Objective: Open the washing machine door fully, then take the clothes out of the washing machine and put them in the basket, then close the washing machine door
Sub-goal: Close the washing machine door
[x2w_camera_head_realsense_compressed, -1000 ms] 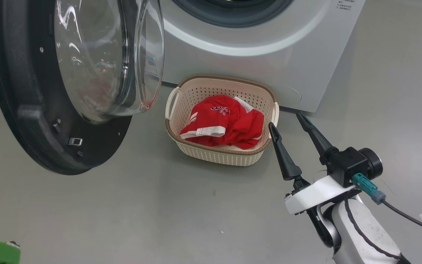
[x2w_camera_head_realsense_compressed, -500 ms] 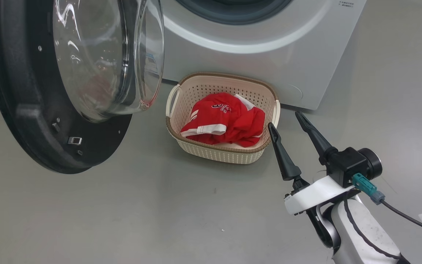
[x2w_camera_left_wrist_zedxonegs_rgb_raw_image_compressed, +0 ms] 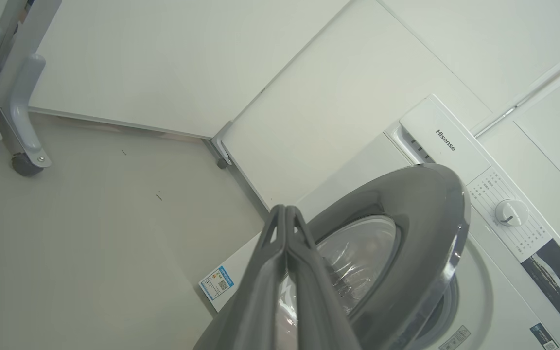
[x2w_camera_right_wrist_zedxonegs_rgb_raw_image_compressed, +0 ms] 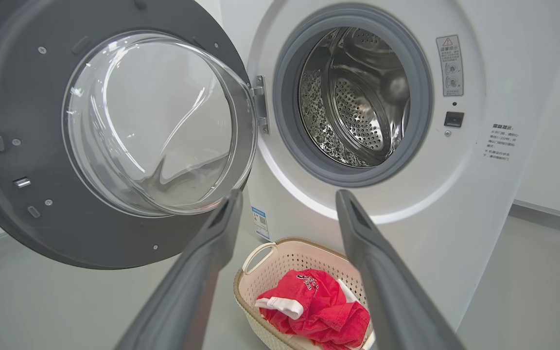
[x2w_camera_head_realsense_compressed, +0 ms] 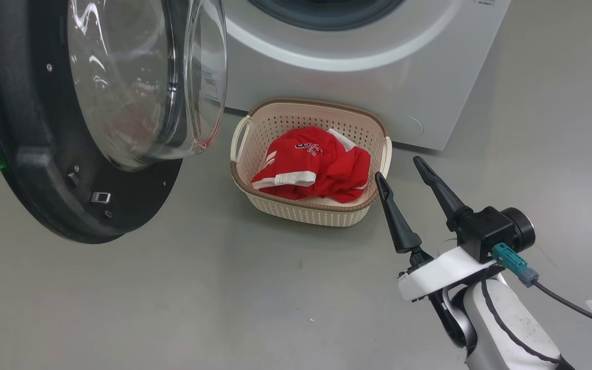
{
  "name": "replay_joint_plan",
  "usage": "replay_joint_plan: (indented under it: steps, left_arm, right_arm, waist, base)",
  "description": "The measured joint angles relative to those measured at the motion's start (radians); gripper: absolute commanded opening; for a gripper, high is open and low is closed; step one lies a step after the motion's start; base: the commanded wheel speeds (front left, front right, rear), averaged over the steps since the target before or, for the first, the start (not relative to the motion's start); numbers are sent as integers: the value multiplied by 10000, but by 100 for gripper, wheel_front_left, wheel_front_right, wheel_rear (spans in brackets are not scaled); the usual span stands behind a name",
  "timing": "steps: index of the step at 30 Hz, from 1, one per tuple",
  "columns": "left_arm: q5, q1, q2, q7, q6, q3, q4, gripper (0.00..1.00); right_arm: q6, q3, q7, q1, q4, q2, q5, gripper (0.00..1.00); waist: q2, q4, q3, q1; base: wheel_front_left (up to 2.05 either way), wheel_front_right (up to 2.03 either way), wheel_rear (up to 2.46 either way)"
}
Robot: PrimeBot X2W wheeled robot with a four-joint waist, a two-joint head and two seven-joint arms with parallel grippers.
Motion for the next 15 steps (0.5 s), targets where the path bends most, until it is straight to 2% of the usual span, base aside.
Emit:
replay_joint_plan:
  steps: [5,13,15]
  left_arm:
    - [-2481,-665,-587,1360,717,560,585,0]
    - [-4602,-1302,-794,2899,2391,1321,1329,0]
    - [-5141,-1421,-915,3252,2512,1452,1469,0]
  right_arm:
    - [0,-17,0,-2,4,2,-4,100]
    - [0,10,0,-12,4,4,-4,100]
    - [0,27,0,-13,6,2,-6,100]
  waist:
    - [0,-38,85,0]
    - [0,-99,208,1]
    - [0,-121,233,1]
  base:
    - [0,0,0]
    - [0,0,0]
    - [0,0,0]
